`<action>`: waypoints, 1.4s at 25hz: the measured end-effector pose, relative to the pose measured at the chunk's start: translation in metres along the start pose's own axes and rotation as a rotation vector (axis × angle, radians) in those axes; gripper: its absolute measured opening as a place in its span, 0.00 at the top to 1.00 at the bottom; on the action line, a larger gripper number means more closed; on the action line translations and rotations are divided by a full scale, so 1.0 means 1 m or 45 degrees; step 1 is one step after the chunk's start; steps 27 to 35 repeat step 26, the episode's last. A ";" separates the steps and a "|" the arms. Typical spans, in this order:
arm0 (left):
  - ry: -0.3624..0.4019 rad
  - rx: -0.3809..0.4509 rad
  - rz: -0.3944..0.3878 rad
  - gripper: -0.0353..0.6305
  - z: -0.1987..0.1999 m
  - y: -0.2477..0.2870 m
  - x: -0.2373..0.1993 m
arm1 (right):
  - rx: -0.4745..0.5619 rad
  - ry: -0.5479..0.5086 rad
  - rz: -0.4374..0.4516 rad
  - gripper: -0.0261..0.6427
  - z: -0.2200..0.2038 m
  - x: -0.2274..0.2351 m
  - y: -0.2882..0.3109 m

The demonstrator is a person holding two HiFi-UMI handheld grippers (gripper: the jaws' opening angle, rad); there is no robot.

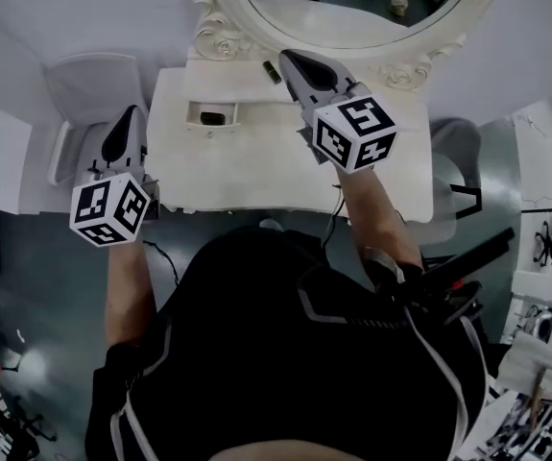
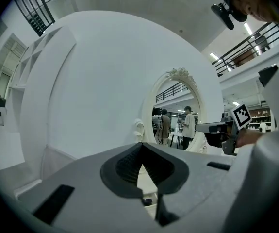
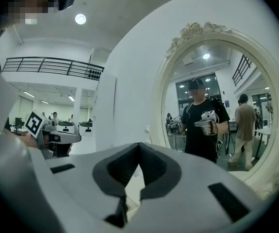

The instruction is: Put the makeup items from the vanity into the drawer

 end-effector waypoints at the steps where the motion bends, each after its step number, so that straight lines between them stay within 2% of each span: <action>1: -0.001 0.000 0.004 0.94 0.000 0.000 0.000 | -0.002 -0.004 -0.007 0.96 0.000 0.001 0.000; 18: 0.008 0.005 0.056 0.94 0.002 0.004 -0.001 | -0.026 -0.034 -0.009 0.96 0.001 0.014 0.007; 35: 0.010 -0.002 0.063 0.94 0.002 0.005 0.000 | -0.050 -0.036 -0.022 0.95 0.000 0.020 0.009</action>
Point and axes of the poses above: the fingertips, and each gripper's own axes: y forward along the fingers, x to its right, z out of its top, the point moved 5 cm from there along -y, backward along the fingers, and after that the axes turned 5 degrees about -x, right-handed, at the moved point
